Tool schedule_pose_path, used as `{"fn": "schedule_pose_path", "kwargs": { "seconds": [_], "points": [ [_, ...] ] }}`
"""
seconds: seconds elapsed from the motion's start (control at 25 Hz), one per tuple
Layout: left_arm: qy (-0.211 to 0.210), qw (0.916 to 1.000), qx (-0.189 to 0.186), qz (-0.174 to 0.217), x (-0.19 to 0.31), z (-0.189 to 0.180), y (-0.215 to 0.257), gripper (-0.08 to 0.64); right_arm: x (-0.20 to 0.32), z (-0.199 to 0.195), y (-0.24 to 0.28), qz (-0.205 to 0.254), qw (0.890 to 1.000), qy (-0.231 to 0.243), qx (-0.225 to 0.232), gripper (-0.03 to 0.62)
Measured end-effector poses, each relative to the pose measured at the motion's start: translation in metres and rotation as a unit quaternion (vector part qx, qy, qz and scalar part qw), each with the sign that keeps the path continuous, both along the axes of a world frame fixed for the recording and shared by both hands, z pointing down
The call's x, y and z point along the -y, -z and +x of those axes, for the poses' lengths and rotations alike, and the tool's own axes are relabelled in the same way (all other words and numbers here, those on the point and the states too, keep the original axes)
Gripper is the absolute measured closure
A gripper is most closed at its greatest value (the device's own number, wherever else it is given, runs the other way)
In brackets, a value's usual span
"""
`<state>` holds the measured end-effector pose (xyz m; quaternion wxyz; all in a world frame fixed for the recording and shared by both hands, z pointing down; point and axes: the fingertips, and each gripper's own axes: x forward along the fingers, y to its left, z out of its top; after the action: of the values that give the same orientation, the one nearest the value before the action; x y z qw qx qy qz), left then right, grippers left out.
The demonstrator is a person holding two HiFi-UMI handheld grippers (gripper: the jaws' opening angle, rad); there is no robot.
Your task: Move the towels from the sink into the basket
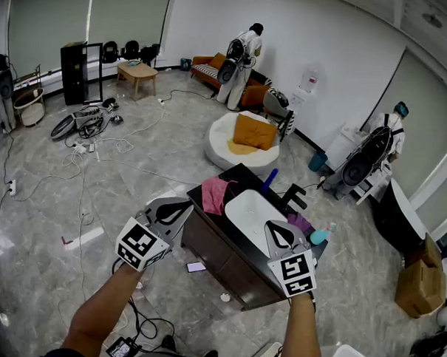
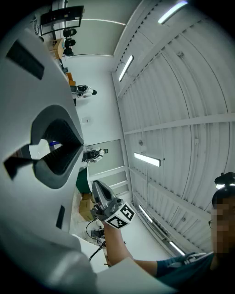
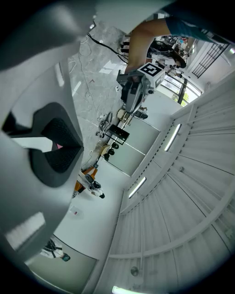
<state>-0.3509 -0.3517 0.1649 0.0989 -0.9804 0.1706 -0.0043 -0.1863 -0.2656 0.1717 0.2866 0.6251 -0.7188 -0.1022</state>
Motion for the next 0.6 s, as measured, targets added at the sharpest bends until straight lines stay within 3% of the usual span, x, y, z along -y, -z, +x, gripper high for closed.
{"fn": "schedule_pose_path", "kwargs": {
  "seconds": [0.6],
  "points": [
    [-0.003,0.9999,0.003,-0.011,0.026,0.003,-0.017,0.557,0.026,-0.005,-0.013,-0.002,1.0,0.002,0.002,0.584]
  ]
}}
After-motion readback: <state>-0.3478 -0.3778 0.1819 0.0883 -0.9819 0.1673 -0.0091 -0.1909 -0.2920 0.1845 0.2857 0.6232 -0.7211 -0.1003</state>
